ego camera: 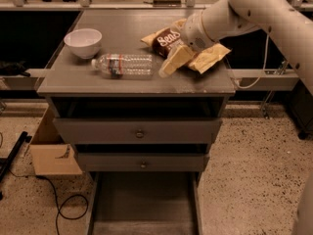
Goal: Place water bottle into bottom drawer
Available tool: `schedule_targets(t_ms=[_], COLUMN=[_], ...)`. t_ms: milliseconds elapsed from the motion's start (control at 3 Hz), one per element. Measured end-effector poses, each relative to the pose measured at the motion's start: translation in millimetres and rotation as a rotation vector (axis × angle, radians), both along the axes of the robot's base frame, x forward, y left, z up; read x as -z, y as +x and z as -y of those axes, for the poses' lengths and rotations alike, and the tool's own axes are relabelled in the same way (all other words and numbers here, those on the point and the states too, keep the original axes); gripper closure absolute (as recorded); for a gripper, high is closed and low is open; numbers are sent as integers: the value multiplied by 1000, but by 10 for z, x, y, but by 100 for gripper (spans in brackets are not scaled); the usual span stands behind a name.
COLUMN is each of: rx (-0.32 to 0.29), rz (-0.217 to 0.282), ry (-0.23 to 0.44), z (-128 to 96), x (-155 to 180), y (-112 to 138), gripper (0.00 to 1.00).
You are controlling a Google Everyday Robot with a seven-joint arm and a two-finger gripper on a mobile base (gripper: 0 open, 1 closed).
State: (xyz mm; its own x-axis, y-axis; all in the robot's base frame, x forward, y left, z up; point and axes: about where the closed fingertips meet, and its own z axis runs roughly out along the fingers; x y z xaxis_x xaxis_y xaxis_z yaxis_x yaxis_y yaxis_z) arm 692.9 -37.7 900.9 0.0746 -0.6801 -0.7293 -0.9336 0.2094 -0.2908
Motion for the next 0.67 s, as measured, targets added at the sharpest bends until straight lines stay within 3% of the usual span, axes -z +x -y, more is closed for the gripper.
schedule_targets(t_ms=[667], rx=[-60], rz=[-52], ry=[-46], z=[-383], x=[298], y=[128], gripper=[0])
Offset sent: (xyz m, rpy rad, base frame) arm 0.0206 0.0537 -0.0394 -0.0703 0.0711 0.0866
